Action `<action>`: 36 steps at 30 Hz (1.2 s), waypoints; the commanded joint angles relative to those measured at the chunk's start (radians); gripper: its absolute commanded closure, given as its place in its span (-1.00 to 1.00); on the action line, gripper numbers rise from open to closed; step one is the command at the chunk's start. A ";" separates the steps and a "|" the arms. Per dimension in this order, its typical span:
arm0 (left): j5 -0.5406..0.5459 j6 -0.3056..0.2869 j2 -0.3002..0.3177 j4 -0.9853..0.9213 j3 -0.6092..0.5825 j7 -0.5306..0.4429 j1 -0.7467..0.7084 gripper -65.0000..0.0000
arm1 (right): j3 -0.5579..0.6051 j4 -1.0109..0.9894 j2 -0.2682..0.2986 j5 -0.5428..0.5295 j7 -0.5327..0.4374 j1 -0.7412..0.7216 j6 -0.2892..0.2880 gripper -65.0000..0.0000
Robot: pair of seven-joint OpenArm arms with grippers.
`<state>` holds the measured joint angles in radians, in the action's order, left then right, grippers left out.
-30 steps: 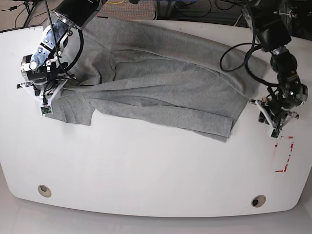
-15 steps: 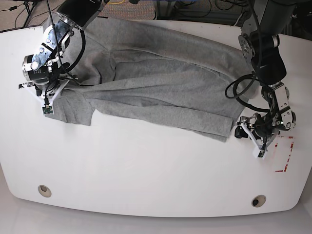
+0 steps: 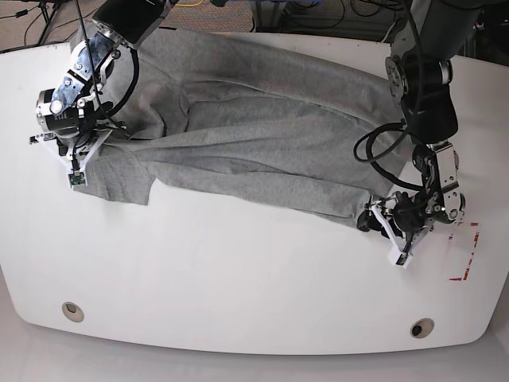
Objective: Layout the t-shirt on the table in an organized manner, then fold the t-shirt properly
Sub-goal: 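Release and regrasp the folded edge with the left gripper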
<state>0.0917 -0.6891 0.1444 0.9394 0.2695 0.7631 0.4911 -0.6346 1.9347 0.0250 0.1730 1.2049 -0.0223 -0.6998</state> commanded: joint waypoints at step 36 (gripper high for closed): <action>0.087 -0.009 0.011 0.234 -0.086 0.141 -0.122 -0.11 | -0.001 0.018 -0.004 -0.003 -0.017 -0.017 0.002 0.97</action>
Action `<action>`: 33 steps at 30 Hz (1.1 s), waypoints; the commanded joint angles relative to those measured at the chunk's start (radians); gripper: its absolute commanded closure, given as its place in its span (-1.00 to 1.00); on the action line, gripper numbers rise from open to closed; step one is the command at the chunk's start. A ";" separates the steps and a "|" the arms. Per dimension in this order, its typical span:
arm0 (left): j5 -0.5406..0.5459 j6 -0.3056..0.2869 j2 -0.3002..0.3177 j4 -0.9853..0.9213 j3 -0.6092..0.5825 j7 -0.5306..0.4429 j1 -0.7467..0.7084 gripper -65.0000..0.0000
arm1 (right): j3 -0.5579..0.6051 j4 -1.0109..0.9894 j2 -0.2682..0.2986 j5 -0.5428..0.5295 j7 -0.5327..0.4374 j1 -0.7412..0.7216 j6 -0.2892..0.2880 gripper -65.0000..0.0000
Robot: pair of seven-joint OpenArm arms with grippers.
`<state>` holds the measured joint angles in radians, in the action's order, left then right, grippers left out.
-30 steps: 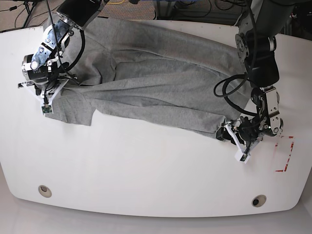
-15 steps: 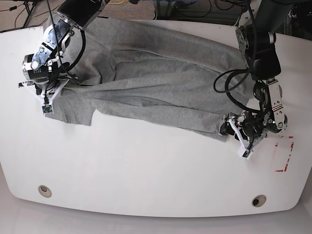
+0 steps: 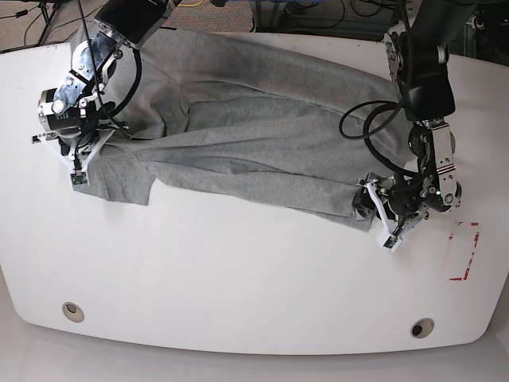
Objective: Layout the t-shirt on the table in an organized manner, then fold the t-shirt properly
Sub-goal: 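Release and regrasp the folded edge with the left gripper, then pull the folded edge with both grippers to straighten the shirt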
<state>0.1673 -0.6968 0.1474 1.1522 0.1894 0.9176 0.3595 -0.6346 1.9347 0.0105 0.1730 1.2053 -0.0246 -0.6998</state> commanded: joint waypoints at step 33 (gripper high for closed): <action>0.008 -0.001 0.051 0.024 -0.012 -0.019 0.032 0.89 | -0.001 0.018 0.010 -0.003 -0.017 -0.038 0.002 0.97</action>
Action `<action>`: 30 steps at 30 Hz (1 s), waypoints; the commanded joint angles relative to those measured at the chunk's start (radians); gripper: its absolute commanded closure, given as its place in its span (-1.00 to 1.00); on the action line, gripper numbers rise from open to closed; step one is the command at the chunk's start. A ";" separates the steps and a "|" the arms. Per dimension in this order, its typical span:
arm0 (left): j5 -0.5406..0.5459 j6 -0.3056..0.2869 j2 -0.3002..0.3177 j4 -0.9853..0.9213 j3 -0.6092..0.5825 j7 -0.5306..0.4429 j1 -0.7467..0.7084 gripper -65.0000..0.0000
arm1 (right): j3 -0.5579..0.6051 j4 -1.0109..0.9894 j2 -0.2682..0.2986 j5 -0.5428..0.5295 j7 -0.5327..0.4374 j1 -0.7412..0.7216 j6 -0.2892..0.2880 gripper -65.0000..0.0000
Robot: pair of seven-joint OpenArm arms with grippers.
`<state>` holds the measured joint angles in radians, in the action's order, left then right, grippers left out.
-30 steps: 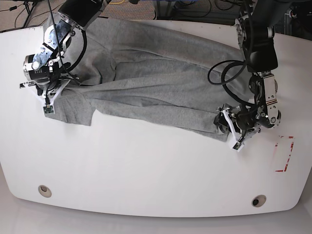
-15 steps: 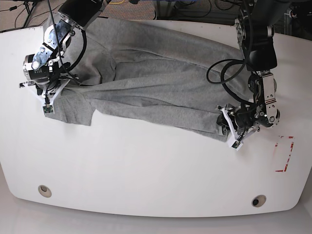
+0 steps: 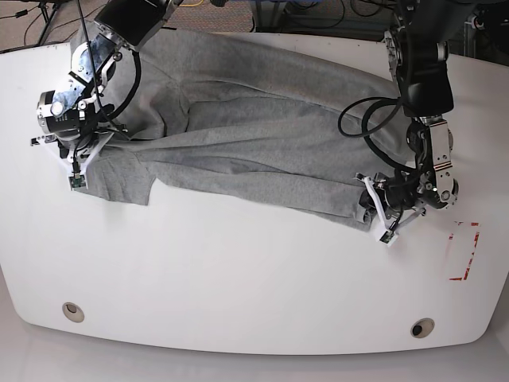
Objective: Layout the t-shirt on the table in an organized manner, then fold the t-shirt properly
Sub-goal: 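Pull the folded edge with both grippers to straighten the shirt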
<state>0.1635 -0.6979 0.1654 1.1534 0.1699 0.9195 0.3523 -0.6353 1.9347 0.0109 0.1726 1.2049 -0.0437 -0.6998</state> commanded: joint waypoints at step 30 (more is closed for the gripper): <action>0.017 0.000 0.219 0.026 0.262 -0.017 0.014 0.88 | 0.217 0.019 0.013 0.000 -0.017 -0.078 0.002 0.98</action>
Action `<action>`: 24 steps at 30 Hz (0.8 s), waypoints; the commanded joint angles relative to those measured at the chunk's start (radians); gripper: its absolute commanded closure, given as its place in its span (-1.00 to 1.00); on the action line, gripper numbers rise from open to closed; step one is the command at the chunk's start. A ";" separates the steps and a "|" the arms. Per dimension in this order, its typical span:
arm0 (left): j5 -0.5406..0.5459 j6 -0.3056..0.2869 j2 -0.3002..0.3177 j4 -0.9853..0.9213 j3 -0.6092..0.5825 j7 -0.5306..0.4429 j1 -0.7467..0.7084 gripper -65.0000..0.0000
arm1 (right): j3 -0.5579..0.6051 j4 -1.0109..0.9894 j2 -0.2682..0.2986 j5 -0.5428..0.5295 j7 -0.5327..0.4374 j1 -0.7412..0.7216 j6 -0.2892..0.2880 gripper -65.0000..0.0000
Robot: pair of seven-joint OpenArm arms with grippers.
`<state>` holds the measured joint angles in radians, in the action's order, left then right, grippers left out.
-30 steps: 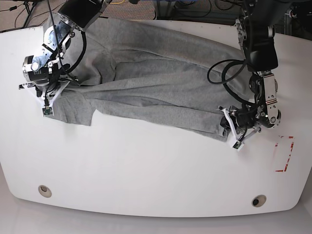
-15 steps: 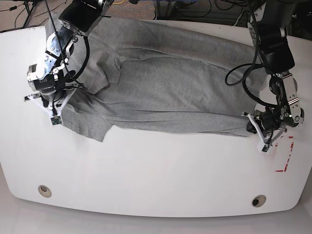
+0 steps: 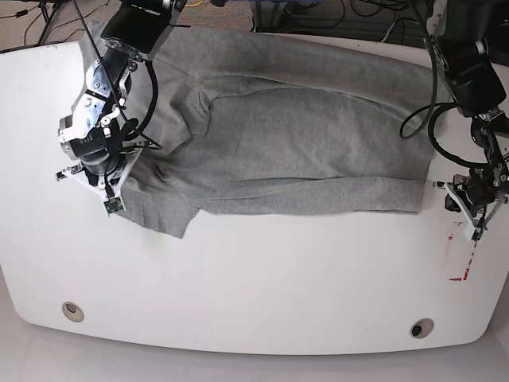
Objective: Layout the t-shirt on the table in an organized manner, then fold the t-shirt properly
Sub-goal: 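Pull the folded edge with both grippers to straighten the shirt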
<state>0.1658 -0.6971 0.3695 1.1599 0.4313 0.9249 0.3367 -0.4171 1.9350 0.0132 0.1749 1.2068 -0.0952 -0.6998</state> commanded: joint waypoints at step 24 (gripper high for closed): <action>0.008 -0.001 -0.108 0.016 -0.005 0.079 0.054 0.03 | 0.004 0.017 0.008 -0.002 -0.018 -0.048 0.002 0.98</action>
<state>0.1658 -0.6971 0.2443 1.1595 0.4236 1.0187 0.3634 -0.4141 1.9350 0.0128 0.1780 1.2022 -0.1261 -0.6994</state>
